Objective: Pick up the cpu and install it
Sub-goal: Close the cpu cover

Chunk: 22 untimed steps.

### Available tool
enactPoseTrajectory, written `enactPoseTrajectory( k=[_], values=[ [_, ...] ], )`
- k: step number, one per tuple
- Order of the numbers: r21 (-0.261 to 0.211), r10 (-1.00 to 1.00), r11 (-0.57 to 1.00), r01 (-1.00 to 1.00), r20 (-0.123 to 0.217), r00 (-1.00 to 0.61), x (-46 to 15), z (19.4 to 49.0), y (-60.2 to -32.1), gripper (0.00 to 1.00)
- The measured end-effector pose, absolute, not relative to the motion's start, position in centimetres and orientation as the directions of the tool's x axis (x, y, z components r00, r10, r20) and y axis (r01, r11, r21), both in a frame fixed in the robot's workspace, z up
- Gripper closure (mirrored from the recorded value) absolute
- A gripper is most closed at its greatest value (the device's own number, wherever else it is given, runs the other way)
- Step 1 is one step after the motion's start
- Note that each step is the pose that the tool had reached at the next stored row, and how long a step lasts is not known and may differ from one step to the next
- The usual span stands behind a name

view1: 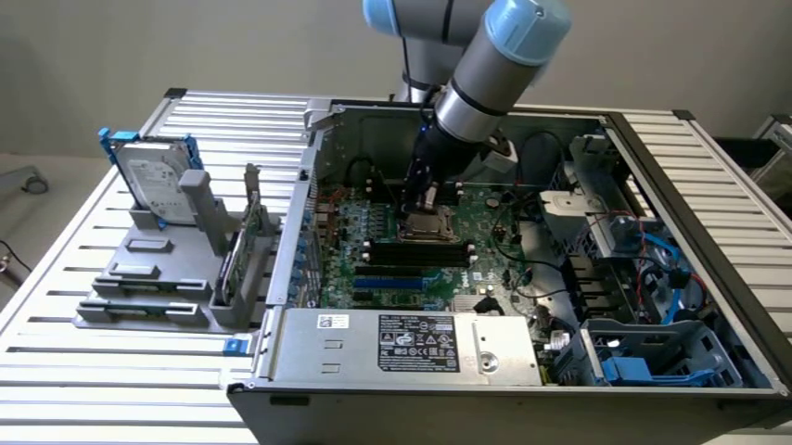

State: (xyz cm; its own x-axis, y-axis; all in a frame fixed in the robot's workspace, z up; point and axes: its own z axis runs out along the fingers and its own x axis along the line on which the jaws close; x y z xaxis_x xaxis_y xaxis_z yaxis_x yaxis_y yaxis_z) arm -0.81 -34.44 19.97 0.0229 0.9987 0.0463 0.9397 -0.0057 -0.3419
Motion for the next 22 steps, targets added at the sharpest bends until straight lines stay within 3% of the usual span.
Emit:
enactPoseTrajectory(
  k=[22],
  values=[
    [-0.347,0.999,-0.005,0.938,0.048,0.023,-4.2,21.6,-34.4,0.89]
  ],
)
